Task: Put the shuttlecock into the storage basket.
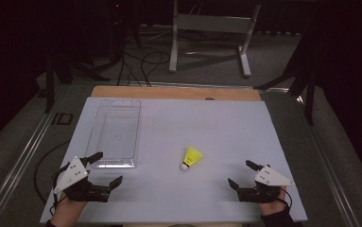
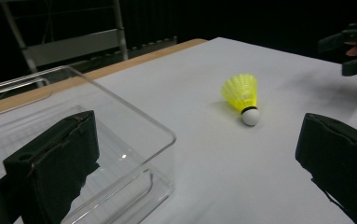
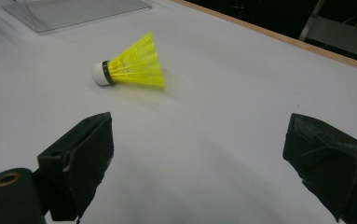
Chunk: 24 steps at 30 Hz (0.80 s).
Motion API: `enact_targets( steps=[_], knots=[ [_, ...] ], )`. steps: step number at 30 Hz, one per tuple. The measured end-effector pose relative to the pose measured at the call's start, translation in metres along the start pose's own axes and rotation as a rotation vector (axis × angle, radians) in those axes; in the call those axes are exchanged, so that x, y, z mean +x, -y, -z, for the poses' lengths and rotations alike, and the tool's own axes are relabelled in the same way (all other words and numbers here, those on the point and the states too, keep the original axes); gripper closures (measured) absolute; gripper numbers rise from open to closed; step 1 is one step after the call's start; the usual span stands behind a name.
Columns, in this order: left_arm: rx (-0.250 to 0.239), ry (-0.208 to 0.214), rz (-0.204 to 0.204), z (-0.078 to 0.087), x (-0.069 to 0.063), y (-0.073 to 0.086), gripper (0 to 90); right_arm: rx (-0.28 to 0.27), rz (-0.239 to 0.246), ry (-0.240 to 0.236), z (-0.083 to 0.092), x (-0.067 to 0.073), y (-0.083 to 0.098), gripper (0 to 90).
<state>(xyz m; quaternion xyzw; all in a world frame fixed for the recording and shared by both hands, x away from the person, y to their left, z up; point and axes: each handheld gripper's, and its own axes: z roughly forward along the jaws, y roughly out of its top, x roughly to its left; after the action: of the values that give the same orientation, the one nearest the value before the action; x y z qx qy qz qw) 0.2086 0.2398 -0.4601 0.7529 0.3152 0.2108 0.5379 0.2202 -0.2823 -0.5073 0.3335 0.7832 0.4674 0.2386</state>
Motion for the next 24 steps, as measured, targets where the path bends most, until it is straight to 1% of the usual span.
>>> enact_targets(
  steps=[2, 3, 5, 7, 8, 10, 11, 13, 15, 19, 21, 24],
  knots=[
    [-0.002, 0.014, 0.004, -0.002, -0.001, -0.004, 0.2, -0.009, 0.006, 0.014, 0.001, 0.0, 0.0, 8.9],
    [-0.002, 0.014, 0.004, -0.002, -0.001, -0.004, 0.2, -0.015, 0.003, 0.019, 0.002, 0.0, -0.001, 8.9],
    [0.009, 0.017, 0.0, -0.006, -0.003, -0.01, 0.3, -0.02, 0.002, 0.023, 0.002, -0.001, -0.001, 8.9],
    [0.009, 0.027, 0.009, -0.009, -0.004, -0.013, 0.3, -0.016, -0.002, 0.017, 0.002, -0.001, 0.0, 8.9],
    [0.018, 0.028, 0.003, -0.011, -0.005, -0.014, 0.3, -0.014, -0.001, 0.017, 0.002, -0.001, 0.0, 8.9],
    [0.018, 0.028, 0.003, -0.011, -0.005, -0.014, 0.3, -0.015, 0.002, 0.014, 0.002, -0.001, 0.0, 8.9],
    [0.023, 0.046, -0.003, -0.015, -0.008, -0.017, 0.3, -0.014, 0.003, 0.014, 0.002, 0.0, -0.001, 8.9],
    [0.031, 0.055, -0.01, -0.018, -0.01, -0.02, 0.3, -0.013, 0.004, 0.013, 0.002, 0.0, -0.001, 8.9],
    [0.026, 0.07, -0.003, -0.022, -0.012, -0.023, 0.3, -0.012, 0.004, 0.011, 0.002, 0.0, -0.001, 8.9],
    [0.042, 0.091, -0.016, -0.028, -0.015, -0.028, 0.3, -0.011, 0.01, 0.007, 0.001, 0.0, -0.001, 8.9],
    [0.045, 0.111, -0.016, -0.032, -0.016, -0.031, 0.3, -0.01, 0.01, 0.005, 0.001, 0.0, -0.001, 8.9],
    [0.052, 0.121, -0.023, -0.038, -0.019, -0.034, 0.3, -0.007, 0.013, 0.004, 0.001, 0.0, 0.0, 8.9]
  ],
)
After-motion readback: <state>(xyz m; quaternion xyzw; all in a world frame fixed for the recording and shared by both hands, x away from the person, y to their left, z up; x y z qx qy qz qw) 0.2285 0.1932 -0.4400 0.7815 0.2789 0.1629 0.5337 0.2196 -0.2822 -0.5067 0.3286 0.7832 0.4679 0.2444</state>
